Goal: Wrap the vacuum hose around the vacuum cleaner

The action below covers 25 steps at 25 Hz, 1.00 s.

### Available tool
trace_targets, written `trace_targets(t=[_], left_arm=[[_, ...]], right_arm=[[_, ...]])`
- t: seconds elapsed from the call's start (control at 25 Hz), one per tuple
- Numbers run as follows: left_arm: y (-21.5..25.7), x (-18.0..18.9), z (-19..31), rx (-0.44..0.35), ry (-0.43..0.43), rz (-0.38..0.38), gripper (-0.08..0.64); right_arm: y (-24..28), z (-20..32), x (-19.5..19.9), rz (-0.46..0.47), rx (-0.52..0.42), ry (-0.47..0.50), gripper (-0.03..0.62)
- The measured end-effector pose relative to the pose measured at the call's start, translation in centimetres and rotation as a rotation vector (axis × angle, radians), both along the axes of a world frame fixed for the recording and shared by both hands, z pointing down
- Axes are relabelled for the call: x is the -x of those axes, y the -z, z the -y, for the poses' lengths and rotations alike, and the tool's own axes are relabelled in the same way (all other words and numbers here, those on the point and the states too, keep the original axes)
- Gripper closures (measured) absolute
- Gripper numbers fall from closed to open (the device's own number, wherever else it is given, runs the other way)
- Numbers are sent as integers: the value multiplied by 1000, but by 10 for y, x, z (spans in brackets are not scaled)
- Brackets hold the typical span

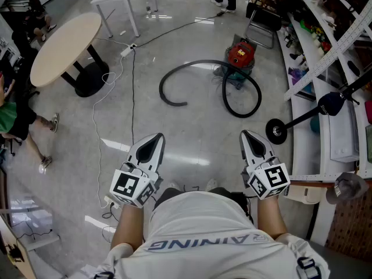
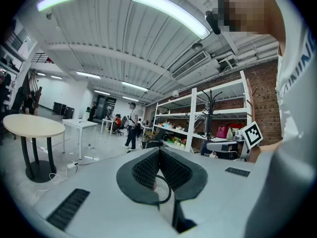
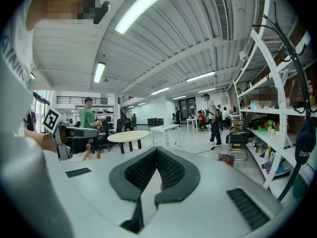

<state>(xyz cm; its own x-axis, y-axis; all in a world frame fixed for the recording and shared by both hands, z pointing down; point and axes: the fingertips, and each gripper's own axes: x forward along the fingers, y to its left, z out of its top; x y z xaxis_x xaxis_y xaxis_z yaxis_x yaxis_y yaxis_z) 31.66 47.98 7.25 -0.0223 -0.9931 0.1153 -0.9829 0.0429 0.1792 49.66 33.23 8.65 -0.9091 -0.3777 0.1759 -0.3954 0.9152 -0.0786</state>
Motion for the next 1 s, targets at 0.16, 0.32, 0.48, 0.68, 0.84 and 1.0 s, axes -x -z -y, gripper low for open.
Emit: trace_targets(t=[0.16,0.32,0.48,0.68,0.84,1.0], left_arm=[[0,-3,2,-3,-5,-1,543],[-1,-3,3,-8,-8,-2,543],[-1,-5,2,-15,-6,-1,543],[-3,-3,-2,-14,4,-5,543],[-4,0,-8,-17,18,-11,543],[-6,17,-21,-19,34,-18,543]], right_arm=[[2,-1,1,0,-6,6,582],[3,-2,1,-5,-12,11,583],[2,-3,0,-10,-15,16,581],[0,-7,4,-20,-14,30,583],[0,-8,8,4,3,35,581],[-1,-16,25,-9,0,38,581]])
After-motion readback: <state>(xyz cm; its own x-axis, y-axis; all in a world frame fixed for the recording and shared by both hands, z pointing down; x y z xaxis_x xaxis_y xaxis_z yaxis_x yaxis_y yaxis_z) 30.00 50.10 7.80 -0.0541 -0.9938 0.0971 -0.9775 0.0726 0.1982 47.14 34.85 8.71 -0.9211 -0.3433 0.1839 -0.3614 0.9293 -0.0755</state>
